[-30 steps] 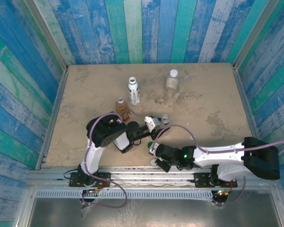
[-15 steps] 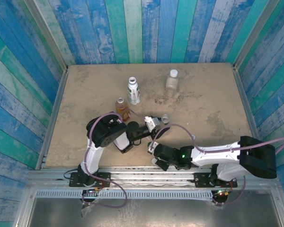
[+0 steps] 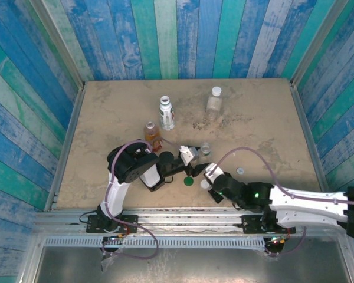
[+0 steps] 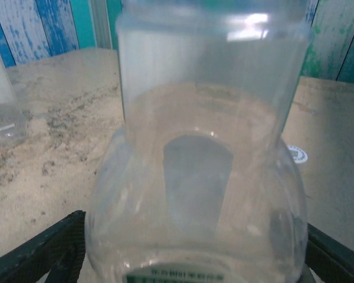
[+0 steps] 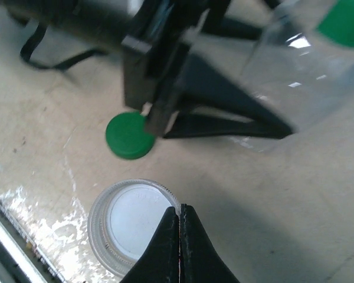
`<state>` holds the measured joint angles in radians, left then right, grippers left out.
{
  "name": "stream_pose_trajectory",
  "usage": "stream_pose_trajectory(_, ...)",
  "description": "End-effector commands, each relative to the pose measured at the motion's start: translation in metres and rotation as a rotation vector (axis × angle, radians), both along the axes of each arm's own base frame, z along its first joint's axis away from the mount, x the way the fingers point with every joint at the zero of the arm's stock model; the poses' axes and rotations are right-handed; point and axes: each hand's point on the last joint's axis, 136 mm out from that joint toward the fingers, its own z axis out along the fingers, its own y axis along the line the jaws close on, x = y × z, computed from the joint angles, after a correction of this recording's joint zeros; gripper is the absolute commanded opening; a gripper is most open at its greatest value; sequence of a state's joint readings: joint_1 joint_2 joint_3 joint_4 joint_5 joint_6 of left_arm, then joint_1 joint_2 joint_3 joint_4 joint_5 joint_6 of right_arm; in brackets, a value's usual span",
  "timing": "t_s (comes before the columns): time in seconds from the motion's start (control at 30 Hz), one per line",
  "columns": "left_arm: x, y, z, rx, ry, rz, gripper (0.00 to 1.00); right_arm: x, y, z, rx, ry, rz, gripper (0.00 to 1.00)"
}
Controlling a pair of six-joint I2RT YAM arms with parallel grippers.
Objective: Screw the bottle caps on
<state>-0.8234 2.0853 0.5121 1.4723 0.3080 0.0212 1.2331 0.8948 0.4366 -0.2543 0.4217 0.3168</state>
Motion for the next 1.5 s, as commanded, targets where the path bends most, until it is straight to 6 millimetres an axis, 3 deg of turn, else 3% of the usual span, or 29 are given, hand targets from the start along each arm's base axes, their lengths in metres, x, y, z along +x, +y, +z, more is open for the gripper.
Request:
stream_pose_trajectory(0.0,-0.001,0.003,0.042,-0.068,-0.046,0.009,0.85,0.012,-0.024,0.009,0.006,-0.057,-0.083,0.0)
stream_pose_trajectory(0.27,-0.009,0.016,0.066,-0.11,-0.065,0.031,0.92,0.027,-0.038,0.055,0.15,-0.163,-0.144,0.01)
stream_pose_trajectory(0.43,-0.018,0.036,0.081,-0.141,-0.05,0.081,0.98,0.038,-0.039,0.077,0.179,-0.22,-0.161,0.0)
stream_pose_trajectory(0.57,-0.035,0.05,0.106,-0.215,0.001,0.073,1.0,0.047,-0.031,0.094,0.206,-0.255,-0.17,0.0)
stream_pose_trajectory(0.7,-0.056,0.05,0.131,-0.29,0.097,-0.002,0.99,0.057,-0.02,0.105,0.198,-0.294,-0.158,0.0)
stream_pose_trajectory(0.87,-0.076,0.058,0.163,-0.451,0.223,-0.088,0.83,0.065,0.004,0.123,0.226,-0.333,-0.111,0.0)
stream_pose_trajectory(1.1,-0.07,0.052,0.165,-0.481,0.365,-0.082,0.67,0.065,0.025,0.141,0.307,-0.369,-0.05,0.01)
stream_pose_trajectory(1.2,-0.071,0.05,0.172,-0.505,0.377,-0.103,0.58,0.064,0.03,0.142,0.322,-0.36,-0.03,0.0)
stream_pose_trajectory(1.47,-0.072,0.045,0.168,-0.497,0.409,-0.126,0.39,0.064,0.036,0.145,0.343,-0.351,-0.02,0.01)
